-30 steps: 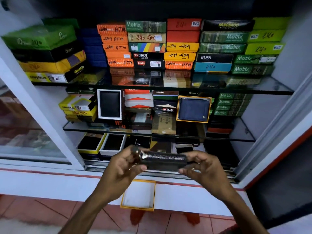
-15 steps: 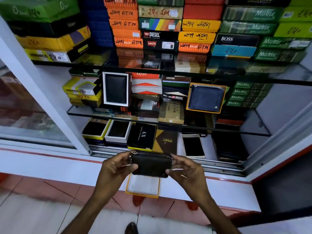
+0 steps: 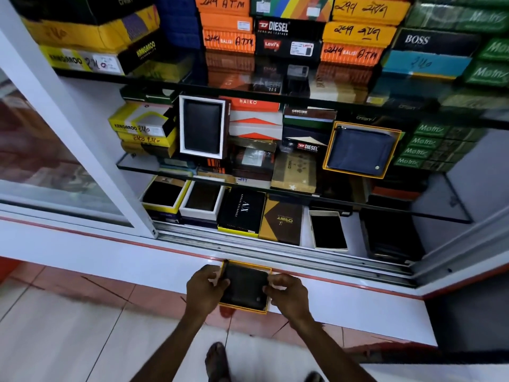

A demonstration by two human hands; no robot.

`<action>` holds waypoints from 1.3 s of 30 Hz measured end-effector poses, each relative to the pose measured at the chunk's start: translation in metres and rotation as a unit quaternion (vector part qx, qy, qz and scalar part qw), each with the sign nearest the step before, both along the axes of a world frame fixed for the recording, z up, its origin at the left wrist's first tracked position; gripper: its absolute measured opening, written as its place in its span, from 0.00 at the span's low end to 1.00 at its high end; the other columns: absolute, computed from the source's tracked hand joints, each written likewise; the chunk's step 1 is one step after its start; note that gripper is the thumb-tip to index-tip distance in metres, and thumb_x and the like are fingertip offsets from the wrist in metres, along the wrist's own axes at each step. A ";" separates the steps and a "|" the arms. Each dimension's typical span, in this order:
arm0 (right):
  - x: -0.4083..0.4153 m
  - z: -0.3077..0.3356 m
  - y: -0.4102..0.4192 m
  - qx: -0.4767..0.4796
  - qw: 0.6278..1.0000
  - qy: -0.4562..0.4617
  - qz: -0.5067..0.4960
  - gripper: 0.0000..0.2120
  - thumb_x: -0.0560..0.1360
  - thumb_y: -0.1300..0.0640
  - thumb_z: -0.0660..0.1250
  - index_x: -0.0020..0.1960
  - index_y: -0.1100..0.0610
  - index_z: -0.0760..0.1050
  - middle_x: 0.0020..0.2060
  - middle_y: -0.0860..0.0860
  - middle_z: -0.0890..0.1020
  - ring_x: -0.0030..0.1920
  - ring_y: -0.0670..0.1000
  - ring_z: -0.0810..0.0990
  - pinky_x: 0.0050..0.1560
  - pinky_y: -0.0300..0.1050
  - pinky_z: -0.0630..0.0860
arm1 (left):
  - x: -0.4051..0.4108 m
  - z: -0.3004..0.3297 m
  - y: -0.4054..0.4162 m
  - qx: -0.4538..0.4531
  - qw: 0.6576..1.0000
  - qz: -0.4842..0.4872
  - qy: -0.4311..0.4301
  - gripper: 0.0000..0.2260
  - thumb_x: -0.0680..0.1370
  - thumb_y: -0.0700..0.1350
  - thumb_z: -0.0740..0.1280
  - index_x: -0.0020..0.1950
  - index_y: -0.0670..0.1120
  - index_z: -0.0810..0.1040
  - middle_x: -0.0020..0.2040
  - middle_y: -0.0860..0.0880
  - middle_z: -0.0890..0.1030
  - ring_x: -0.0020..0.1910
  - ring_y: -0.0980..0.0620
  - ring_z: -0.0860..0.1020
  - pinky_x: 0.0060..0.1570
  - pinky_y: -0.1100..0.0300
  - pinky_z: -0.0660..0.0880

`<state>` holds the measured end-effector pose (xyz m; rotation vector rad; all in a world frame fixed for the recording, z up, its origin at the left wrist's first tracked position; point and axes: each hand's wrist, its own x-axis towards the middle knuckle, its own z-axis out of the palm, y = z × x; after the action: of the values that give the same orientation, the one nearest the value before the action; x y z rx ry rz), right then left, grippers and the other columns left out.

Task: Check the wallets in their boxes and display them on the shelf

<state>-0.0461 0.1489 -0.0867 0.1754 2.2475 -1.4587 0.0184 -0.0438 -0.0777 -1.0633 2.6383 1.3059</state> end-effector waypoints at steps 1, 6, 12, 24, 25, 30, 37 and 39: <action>0.000 -0.002 -0.001 -0.005 1.000 -0.013 -0.002 0.10 0.70 0.60 0.76 0.51 0.59 0.84 0.52 0.55 0.86 0.53 0.58 0.84 0.57 0.58 0.81 | -0.001 0.000 0.001 -0.003 1.000 -0.007 -0.012 0.16 0.74 0.47 0.73 0.59 0.41 0.81 0.56 0.44 0.84 0.58 0.43 0.81 0.59 0.54 0.75; 0.002 0.007 0.002 -0.043 0.997 -0.050 -0.030 0.10 0.72 0.62 0.74 0.53 0.61 0.81 0.53 0.57 0.85 0.53 0.59 0.84 0.54 0.60 0.83 | 0.000 0.019 0.005 0.009 1.000 -0.017 0.006 0.09 0.75 0.41 0.72 0.53 0.40 0.86 0.53 0.44 0.87 0.55 0.44 0.83 0.59 0.52 0.77; -0.006 0.087 0.017 -0.100 0.992 0.045 -0.061 0.06 0.73 0.63 0.72 0.49 0.55 0.83 0.46 0.52 0.87 0.45 0.55 0.86 0.47 0.53 0.85 | -0.004 0.094 0.007 0.022 0.991 0.018 0.131 0.06 0.73 0.40 0.73 0.47 0.50 0.85 0.42 0.55 0.86 0.42 0.57 0.84 0.46 0.62 0.78; -0.126 0.222 0.009 -0.188 0.950 0.239 -0.072 0.16 0.73 0.62 0.72 0.60 0.54 0.78 0.53 0.50 0.84 0.40 0.35 0.83 0.46 0.31 0.78 | -0.135 0.211 0.010 0.138 0.941 -0.024 0.307 0.12 0.74 0.38 0.72 0.55 0.50 0.83 0.43 0.57 0.86 0.40 0.59 0.84 0.47 0.62 0.80; -0.137 0.223 0.005 -0.172 0.952 0.243 -0.065 0.19 0.73 0.61 0.73 0.63 0.55 0.77 0.56 0.50 0.83 0.40 0.34 0.82 0.45 0.30 0.77 | -0.147 0.210 0.010 0.140 0.942 -0.024 0.303 0.12 0.73 0.38 0.72 0.53 0.51 0.83 0.43 0.57 0.86 0.40 0.58 0.84 0.47 0.60 0.80; -0.177 0.213 -0.017 -0.131 0.966 0.219 -0.039 0.28 0.72 0.58 0.74 0.70 0.57 0.71 0.65 0.51 0.80 0.57 0.49 0.81 0.64 0.51 0.78 | -0.195 0.204 0.006 0.144 0.952 -0.032 0.266 0.16 0.70 0.41 0.72 0.57 0.50 0.81 0.52 0.51 0.87 0.55 0.48 0.84 0.61 0.51 0.78; -0.174 0.212 -0.011 -0.122 0.961 0.248 0.015 0.32 0.73 0.61 0.74 0.74 0.51 0.66 0.65 0.37 0.77 0.65 0.42 0.77 0.64 0.37 0.76 | -0.184 0.202 0.010 0.059 0.959 -0.087 0.264 0.28 0.73 0.41 0.72 0.72 0.51 0.71 0.66 0.51 0.80 0.67 0.51 0.76 0.69 0.49 0.73; -0.148 0.221 0.004 -0.071 0.936 0.344 0.027 0.25 0.73 0.61 0.73 0.64 0.42 0.74 0.53 0.25 0.77 0.56 0.29 0.76 0.53 0.25 0.76 | -0.159 0.209 0.019 -0.053 0.939 -0.097 0.325 0.28 0.74 0.43 0.71 0.73 0.51 0.70 0.67 0.53 0.78 0.66 0.55 0.76 0.67 0.53 0.75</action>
<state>-0.1944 0.1532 0.1342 -0.5211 2.6122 -1.8452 -0.1410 -0.0252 0.1315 -0.3830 3.1854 1.7155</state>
